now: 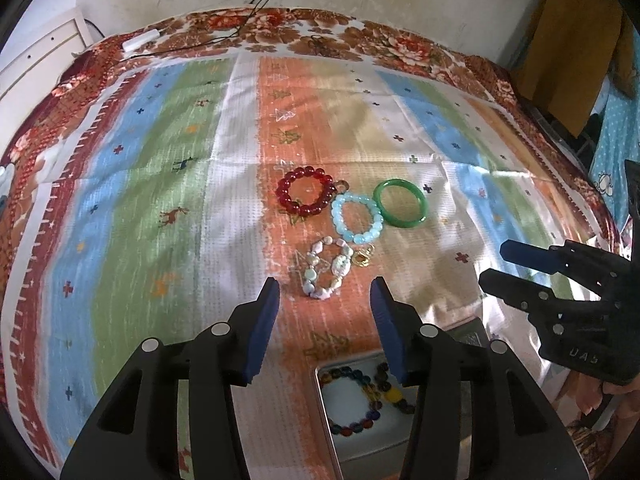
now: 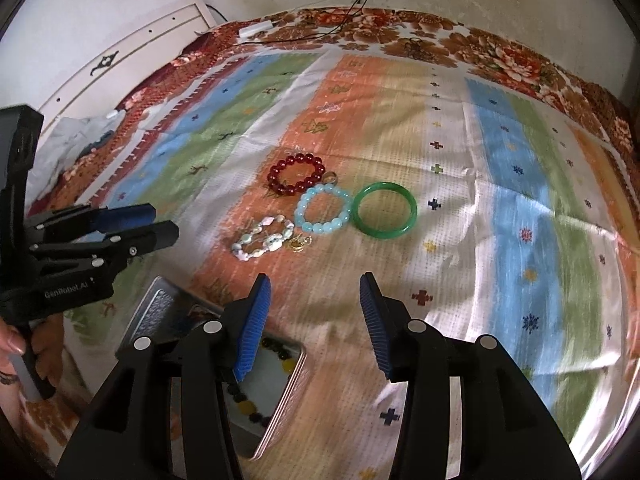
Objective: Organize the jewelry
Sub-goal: 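Move left tool to the white pearl bracelet and close on it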
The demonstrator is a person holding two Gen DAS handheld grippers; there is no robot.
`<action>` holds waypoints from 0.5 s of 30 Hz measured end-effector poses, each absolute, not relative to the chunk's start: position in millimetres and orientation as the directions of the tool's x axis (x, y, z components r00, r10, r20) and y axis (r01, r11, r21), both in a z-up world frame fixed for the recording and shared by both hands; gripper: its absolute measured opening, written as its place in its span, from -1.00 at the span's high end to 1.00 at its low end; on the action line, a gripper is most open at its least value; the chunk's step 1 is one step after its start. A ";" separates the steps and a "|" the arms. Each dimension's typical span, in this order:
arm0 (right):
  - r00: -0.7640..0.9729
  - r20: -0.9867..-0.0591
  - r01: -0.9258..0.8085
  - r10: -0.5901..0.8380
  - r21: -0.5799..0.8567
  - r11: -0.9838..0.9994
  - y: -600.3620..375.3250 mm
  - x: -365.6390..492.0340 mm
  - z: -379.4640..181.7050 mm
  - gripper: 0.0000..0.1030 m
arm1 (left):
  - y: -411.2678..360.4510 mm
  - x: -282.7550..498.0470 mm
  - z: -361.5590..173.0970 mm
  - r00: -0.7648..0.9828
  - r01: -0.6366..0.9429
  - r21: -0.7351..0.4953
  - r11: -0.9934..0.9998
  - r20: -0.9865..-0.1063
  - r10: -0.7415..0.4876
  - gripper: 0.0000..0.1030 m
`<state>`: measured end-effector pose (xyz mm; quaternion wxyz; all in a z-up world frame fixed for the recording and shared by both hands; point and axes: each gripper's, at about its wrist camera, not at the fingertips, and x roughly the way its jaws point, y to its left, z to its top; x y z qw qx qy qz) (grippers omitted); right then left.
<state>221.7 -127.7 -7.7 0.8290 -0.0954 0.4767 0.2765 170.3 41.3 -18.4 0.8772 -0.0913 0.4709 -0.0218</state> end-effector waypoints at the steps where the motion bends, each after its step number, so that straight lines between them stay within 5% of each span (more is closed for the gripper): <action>1: 0.393 -0.844 -0.550 0.364 0.100 0.829 -126.0 224.7 -9.0 0.10 | 42.3 172.4 -19.0 0.553 -0.049 -0.181 0.982 -0.824 -0.124 0.08; 15: 0.315 -0.881 -0.531 0.354 0.145 0.835 -111.9 262.8 -33.7 0.10 | 47.3 218.0 -48.3 0.443 -0.027 -0.171 0.985 -0.885 -0.142 0.06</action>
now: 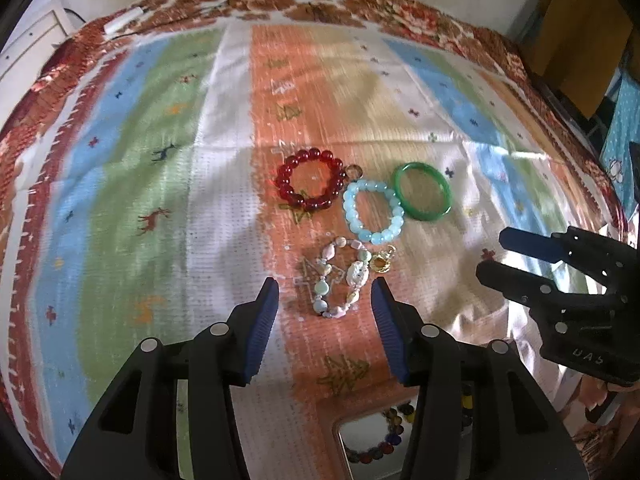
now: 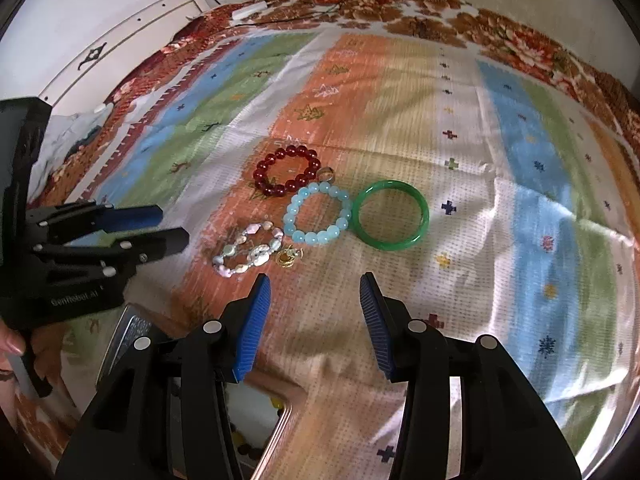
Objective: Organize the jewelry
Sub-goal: 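Move left tool to the white pearl bracelet and close on it, then close the right tool on the small gold earrings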
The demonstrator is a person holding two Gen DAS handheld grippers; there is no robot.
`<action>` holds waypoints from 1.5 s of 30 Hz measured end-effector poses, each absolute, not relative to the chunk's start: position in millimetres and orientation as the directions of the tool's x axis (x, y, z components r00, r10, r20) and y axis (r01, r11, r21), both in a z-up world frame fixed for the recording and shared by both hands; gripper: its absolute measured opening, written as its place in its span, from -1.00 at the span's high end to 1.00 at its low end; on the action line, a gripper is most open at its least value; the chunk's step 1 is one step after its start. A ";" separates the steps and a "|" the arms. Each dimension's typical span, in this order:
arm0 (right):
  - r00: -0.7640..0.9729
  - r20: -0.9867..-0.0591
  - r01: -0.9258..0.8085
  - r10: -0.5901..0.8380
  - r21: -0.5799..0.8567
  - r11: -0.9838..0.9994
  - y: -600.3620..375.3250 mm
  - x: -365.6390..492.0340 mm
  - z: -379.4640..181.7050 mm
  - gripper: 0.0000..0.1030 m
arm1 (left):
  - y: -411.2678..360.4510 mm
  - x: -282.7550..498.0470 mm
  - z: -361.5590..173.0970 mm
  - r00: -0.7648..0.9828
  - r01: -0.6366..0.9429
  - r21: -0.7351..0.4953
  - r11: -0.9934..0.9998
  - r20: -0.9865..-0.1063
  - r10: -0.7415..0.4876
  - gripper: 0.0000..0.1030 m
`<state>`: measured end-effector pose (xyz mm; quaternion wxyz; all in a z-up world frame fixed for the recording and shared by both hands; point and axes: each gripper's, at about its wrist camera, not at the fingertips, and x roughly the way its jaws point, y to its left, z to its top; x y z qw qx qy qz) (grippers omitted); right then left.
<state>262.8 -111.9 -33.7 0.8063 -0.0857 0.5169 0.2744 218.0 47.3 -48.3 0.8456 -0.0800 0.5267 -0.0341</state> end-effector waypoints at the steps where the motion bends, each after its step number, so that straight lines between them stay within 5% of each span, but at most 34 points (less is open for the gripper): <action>1: 0.310 -0.883 -0.530 0.354 0.149 0.835 -111.1 264.4 -34.7 0.10 | 48.0 220.1 -50.5 0.436 -0.028 -0.174 0.984 -0.888 -0.145 0.06; 10: 0.238 -0.907 -0.548 0.349 0.171 0.819 -98.3 278.9 -54.4 0.10 | 57.2 245.7 -76.7 0.345 -0.027 -0.234 0.972 -0.915 -0.211 0.06; 25: 0.178 -0.926 -0.565 0.333 0.181 0.805 -83.8 296.2 -75.7 0.10 | 47.8 273.4 -106.8 0.268 0.035 -0.155 0.987 -0.950 -0.159 0.12; 33: 0.156 -0.934 -0.574 0.322 0.180 0.799 -74.4 302.9 -84.9 0.10 | 47.3 278.8 -113.2 0.268 0.040 -0.054 0.998 -0.961 -0.063 0.79; 45: 0.111 -0.937 -0.570 0.330 0.212 0.794 -57.1 309.6 -97.3 0.10 | 59.2 279.0 -109.4 0.270 0.009 -0.112 0.994 -0.957 -0.110 0.79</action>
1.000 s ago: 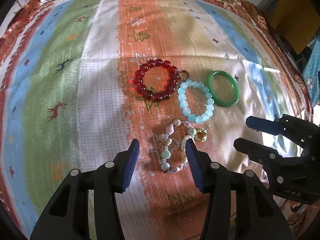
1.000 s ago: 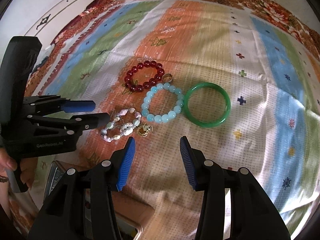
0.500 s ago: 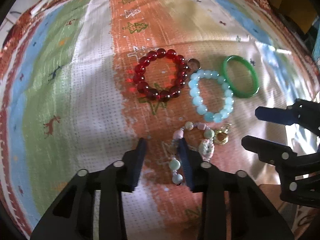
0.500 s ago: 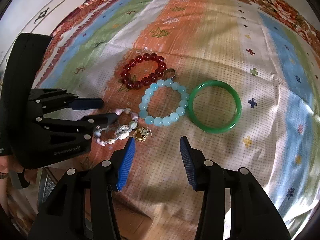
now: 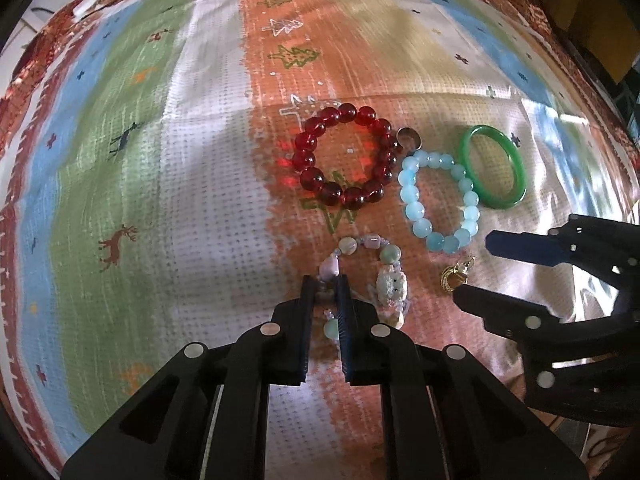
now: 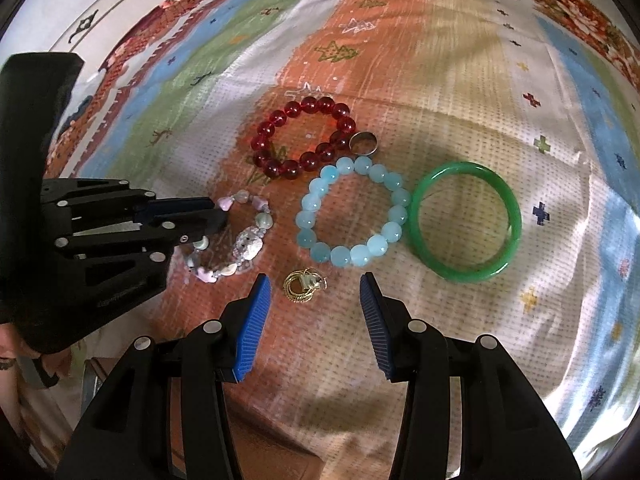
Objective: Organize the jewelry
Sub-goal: 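Close the right tool on the small gold earrings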
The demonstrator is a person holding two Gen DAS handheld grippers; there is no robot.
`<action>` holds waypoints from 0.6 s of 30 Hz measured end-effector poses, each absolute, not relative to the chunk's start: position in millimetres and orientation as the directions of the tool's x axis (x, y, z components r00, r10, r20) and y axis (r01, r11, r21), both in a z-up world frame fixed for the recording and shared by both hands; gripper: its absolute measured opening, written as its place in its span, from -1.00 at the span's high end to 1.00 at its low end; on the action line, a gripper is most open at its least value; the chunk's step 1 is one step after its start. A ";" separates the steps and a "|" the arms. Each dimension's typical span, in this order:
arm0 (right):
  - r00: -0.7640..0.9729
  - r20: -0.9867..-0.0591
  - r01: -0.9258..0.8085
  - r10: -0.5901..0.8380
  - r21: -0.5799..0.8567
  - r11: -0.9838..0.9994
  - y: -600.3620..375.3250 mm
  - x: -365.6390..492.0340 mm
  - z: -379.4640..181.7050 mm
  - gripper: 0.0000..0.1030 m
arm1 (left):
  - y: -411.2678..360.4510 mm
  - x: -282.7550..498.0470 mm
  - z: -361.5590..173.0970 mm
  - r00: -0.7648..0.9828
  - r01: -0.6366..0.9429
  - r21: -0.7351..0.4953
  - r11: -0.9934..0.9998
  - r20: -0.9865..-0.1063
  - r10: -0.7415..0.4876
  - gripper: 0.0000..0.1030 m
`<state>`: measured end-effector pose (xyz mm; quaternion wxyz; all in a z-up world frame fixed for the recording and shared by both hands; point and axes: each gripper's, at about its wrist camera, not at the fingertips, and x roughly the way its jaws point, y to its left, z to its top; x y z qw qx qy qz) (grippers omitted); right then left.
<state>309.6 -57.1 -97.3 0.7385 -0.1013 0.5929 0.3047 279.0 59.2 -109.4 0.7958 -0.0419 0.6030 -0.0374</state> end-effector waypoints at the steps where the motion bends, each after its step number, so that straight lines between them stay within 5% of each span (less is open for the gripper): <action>1: 0.109 -0.938 -0.570 0.328 0.212 0.794 -55.8 310.4 -98.8 0.10 | 59.8 279.5 -109.2 0.271 0.006 -0.111 0.994 -0.957 -0.108 0.79; 10: 0.110 -0.945 -0.598 0.308 0.185 0.780 -44.5 315.3 -106.9 0.11 | 67.5 276.2 -109.1 0.269 -0.002 -0.138 0.990 -0.954 -0.132 0.79; 15: 0.113 -0.952 -0.633 0.285 0.153 0.759 -38.3 310.0 -107.6 0.69 | 66.1 277.3 -108.9 0.271 0.000 -0.132 0.991 -0.954 -0.127 0.79; 18: 0.118 -0.951 -0.640 0.286 0.147 0.754 -36.4 309.2 -108.3 0.69 | 66.2 276.5 -107.3 0.275 -0.002 -0.131 0.991 -0.953 -0.126 0.79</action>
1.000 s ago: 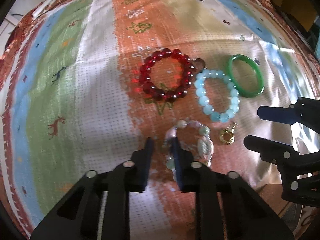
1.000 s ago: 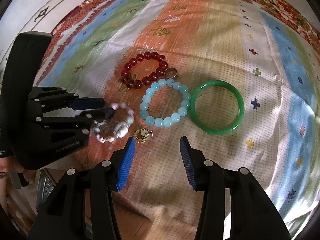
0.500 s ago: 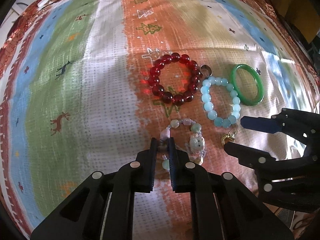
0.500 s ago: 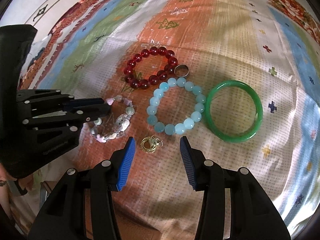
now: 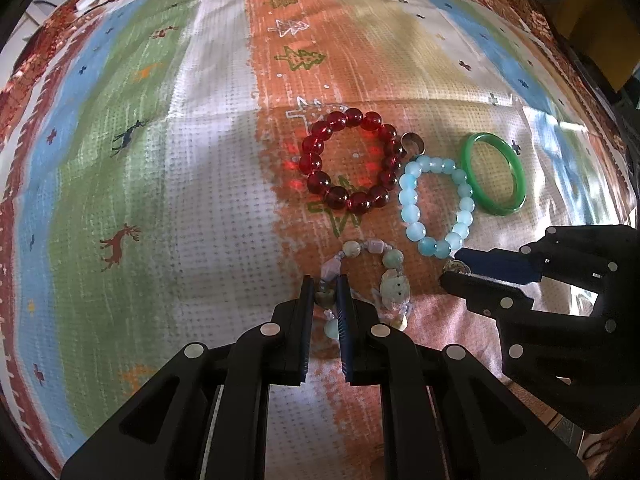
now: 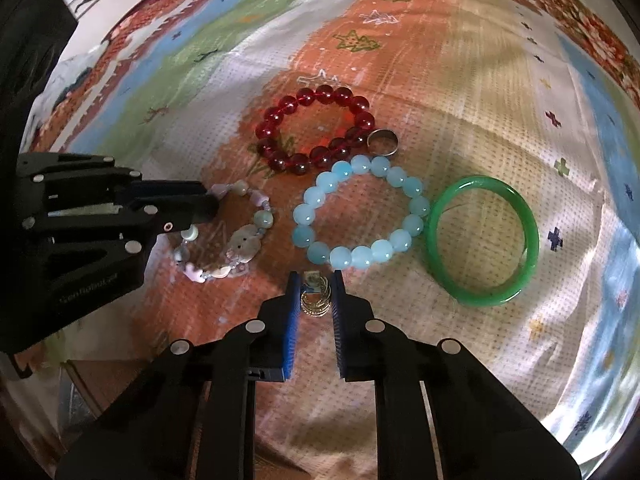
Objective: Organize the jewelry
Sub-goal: 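Close the right tool on the small gold earrings, then carry the white bracelet with left tool while right tool carries gold earrings to tin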
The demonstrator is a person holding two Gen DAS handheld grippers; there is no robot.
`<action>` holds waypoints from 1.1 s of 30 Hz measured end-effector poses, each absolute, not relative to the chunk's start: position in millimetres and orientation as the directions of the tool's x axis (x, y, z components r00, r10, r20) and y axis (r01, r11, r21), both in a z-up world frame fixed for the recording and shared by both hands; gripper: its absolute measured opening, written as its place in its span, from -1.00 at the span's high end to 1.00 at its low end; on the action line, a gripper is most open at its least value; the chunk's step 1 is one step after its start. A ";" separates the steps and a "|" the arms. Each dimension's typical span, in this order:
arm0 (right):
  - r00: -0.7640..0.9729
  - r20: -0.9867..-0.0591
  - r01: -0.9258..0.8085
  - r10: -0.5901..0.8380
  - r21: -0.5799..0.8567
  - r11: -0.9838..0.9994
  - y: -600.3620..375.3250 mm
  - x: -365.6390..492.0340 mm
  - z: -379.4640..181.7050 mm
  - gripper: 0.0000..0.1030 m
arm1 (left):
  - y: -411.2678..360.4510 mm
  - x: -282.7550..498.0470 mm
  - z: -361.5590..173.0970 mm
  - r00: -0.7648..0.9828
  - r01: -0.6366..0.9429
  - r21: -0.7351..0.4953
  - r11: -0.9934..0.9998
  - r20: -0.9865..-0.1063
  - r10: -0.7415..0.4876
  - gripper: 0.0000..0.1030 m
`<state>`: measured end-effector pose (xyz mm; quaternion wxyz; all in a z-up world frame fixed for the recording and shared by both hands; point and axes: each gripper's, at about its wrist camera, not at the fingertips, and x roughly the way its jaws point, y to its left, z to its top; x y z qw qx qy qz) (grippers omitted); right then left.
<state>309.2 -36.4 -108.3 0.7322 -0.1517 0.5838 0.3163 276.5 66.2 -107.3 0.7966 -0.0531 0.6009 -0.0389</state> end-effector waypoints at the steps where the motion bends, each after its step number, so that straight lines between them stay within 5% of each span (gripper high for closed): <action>1: 0.119 -0.951 -0.642 0.287 0.146 0.753 -36.3 309.0 -108.2 0.69 | 65.8 276.4 -106.2 0.276 -0.001 -0.132 0.991 -0.953 -0.126 0.79; 33: 0.321 -0.871 -0.584 0.371 0.126 0.802 -85.4 260.0 -29.3 0.70 | 60.9 223.6 -11.7 0.496 0.013 -0.280 0.960 -0.832 -0.249 0.79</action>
